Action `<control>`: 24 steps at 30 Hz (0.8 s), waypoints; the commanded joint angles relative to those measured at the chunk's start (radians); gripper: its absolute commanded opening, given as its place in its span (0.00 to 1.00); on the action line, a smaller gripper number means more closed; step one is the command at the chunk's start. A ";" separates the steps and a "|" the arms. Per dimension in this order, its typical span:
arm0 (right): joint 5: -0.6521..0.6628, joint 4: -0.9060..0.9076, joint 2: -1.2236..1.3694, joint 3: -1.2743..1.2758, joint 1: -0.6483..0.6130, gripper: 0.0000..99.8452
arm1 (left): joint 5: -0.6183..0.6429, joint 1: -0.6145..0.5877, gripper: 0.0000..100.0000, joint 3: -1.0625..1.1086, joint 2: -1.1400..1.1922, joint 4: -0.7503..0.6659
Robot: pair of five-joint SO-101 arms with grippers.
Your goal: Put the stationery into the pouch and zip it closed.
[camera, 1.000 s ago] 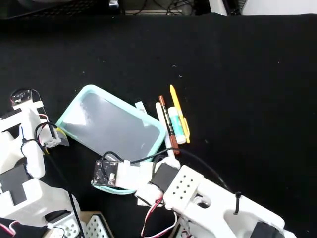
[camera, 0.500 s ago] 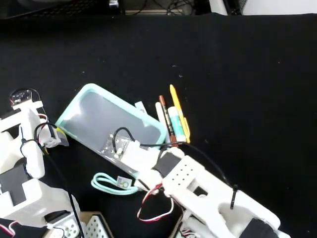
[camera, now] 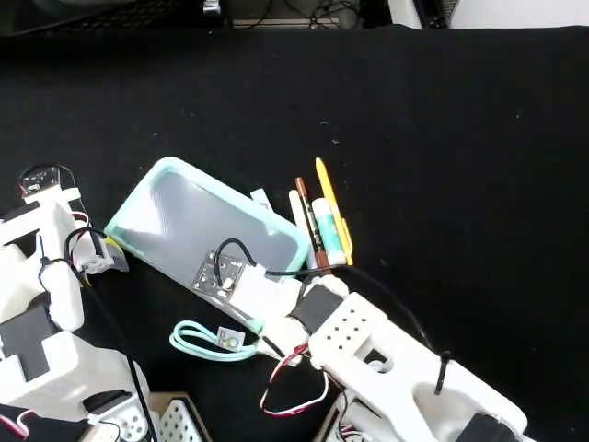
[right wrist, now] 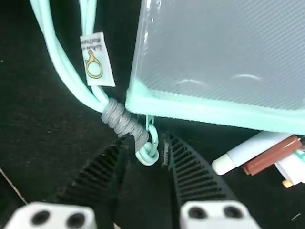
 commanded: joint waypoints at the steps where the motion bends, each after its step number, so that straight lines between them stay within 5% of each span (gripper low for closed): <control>1: -0.006 -0.012 -0.002 -0.021 0.006 0.11 | 0.015 -0.042 0.24 -0.028 0.005 -0.008; 11: -0.110 -0.298 0.277 -0.074 -0.041 0.10 | 0.015 -0.042 0.24 -0.028 0.005 -0.008; 24: -0.109 -0.261 0.461 -0.298 0.040 0.11 | 0.015 -0.042 0.24 -0.028 0.008 -0.008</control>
